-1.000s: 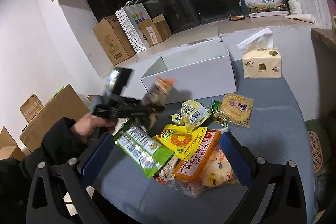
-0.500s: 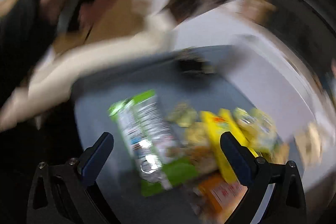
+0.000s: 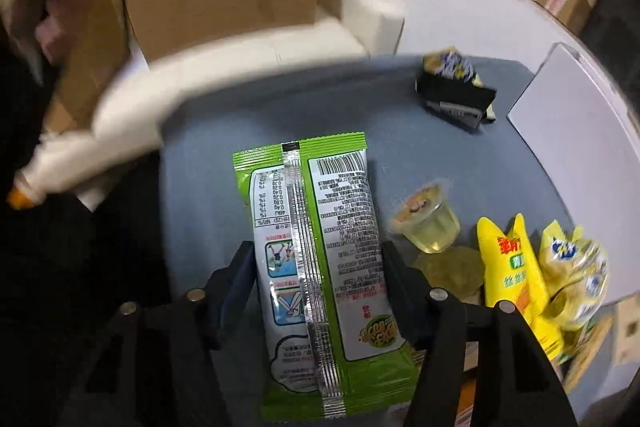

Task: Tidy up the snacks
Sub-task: 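Lower both packs into the white box and open both tools, then grasp the blue-and-yellow chip bag with the left tool while the right tool grasps the yellow-and-white pack, then drop both bags into the white box and open both tools, then grasp the small green pouch with the left tool while the right tool grasps the Lay's cracker pack, then place both packs into the white box and open both tools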

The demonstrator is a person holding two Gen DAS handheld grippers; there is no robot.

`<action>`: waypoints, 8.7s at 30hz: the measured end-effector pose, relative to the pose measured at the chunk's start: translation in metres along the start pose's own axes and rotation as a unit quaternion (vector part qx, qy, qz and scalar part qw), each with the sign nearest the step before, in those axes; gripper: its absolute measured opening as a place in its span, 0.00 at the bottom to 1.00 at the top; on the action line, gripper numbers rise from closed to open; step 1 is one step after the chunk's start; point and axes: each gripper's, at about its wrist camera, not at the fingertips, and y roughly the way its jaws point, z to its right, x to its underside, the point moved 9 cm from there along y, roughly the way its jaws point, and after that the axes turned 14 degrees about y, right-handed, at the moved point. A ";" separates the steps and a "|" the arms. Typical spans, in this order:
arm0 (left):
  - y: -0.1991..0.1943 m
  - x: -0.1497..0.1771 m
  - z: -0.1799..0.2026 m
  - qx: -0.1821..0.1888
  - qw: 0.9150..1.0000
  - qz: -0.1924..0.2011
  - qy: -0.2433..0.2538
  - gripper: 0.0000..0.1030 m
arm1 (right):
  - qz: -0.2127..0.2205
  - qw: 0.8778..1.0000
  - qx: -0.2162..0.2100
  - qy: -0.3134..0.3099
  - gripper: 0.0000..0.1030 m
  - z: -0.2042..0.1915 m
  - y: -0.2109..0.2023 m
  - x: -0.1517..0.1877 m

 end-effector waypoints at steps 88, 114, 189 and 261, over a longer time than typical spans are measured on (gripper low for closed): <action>0.211 0.046 -0.037 0.025 0.979 -0.197 0.047 1.00 | 0.289 0.900 0.164 0.281 1.00 0.085 -0.190 0.027; 0.084 -0.008 0.035 0.062 0.998 -0.012 0.010 0.56 | 0.142 0.933 0.160 0.289 1.00 0.186 -0.069 -0.011; 0.087 -0.008 0.126 0.112 0.993 -0.036 0.024 1.00 | 0.195 0.878 0.171 0.403 1.00 0.188 -0.146 0.090; 0.189 -0.112 0.076 0.043 0.998 -0.029 0.033 0.39 | 0.287 0.869 0.121 0.385 0.76 0.215 -0.188 0.023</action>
